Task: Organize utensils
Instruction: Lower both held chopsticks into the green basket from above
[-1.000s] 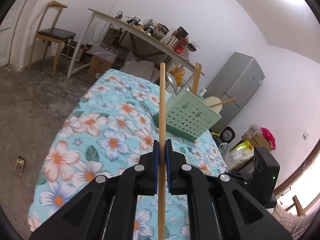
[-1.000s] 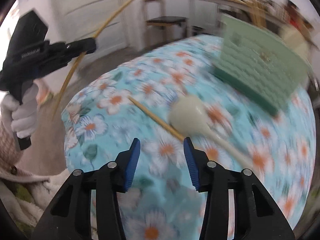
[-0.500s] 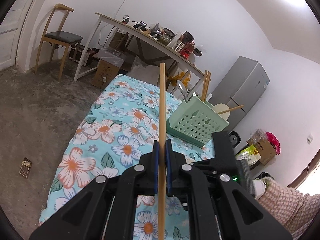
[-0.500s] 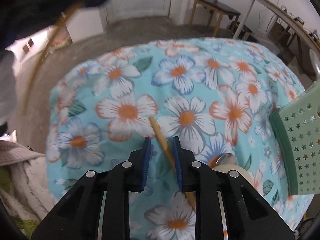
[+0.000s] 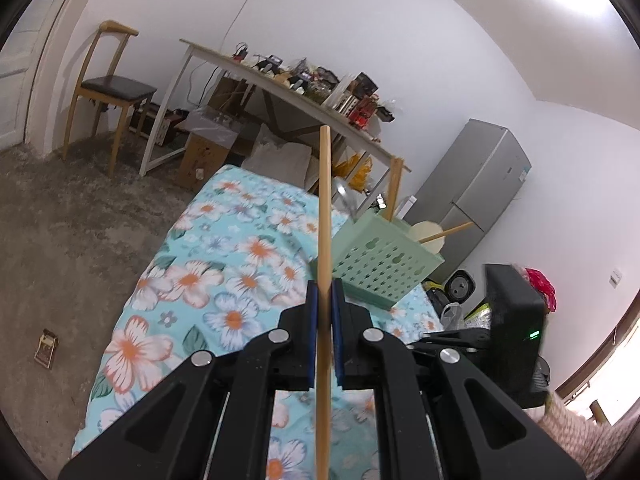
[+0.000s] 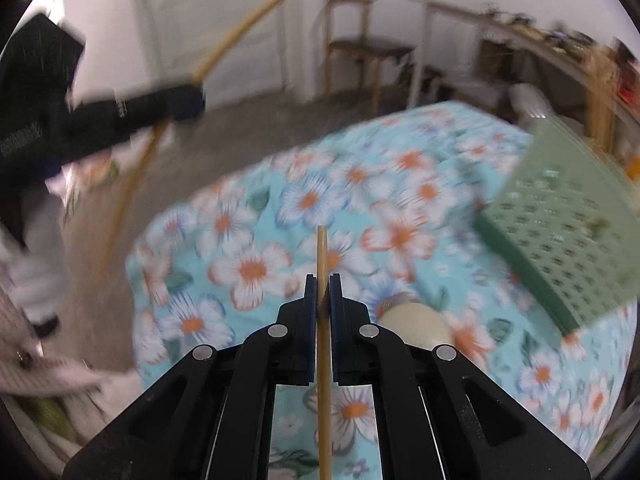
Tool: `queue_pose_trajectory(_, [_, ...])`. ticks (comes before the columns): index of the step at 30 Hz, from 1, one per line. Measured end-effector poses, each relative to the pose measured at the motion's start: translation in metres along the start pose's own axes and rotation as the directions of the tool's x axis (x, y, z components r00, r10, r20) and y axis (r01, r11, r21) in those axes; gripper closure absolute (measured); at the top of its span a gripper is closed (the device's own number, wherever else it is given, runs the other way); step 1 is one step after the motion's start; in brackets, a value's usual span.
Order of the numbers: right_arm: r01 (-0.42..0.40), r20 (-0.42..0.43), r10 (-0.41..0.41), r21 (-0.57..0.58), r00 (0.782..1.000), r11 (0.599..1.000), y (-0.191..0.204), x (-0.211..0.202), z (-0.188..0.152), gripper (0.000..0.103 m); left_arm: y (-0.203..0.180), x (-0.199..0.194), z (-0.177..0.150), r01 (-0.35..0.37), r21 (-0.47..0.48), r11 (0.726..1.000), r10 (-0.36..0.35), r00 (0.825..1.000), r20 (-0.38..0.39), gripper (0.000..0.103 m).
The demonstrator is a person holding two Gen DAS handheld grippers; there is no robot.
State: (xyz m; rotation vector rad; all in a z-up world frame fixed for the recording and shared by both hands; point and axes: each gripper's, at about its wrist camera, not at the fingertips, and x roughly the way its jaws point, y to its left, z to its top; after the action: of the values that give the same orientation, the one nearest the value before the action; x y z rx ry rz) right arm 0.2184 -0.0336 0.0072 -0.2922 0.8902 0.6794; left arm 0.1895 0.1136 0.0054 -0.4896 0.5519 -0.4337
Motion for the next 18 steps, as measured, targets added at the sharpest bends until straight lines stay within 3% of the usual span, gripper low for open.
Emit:
queue_pose_trajectory(3, [0.028,0.107,-0.039,0.109,0.993,0.994,-0.01,-0.034,-0.003,0.099,-0.015,0.001,0.007,0.008,0.022,1.0,-0.008,1.0,0.01,0.097])
queue_pose_trajectory(8, [0.015,0.257,-0.09,0.278,0.962,0.96,-0.03,-0.082,-0.013,0.099,-0.042,0.001,0.017,0.003,0.047,0.999,-0.004,0.999,0.032,0.097])
queue_pose_trajectory(18, [-0.02,0.371,-0.125,0.364,0.92,0.931,-0.049,-0.127,-0.018,0.099,-0.086,-0.003,0.038,-0.011,0.067,0.998,0.003,0.992,0.123,0.097])
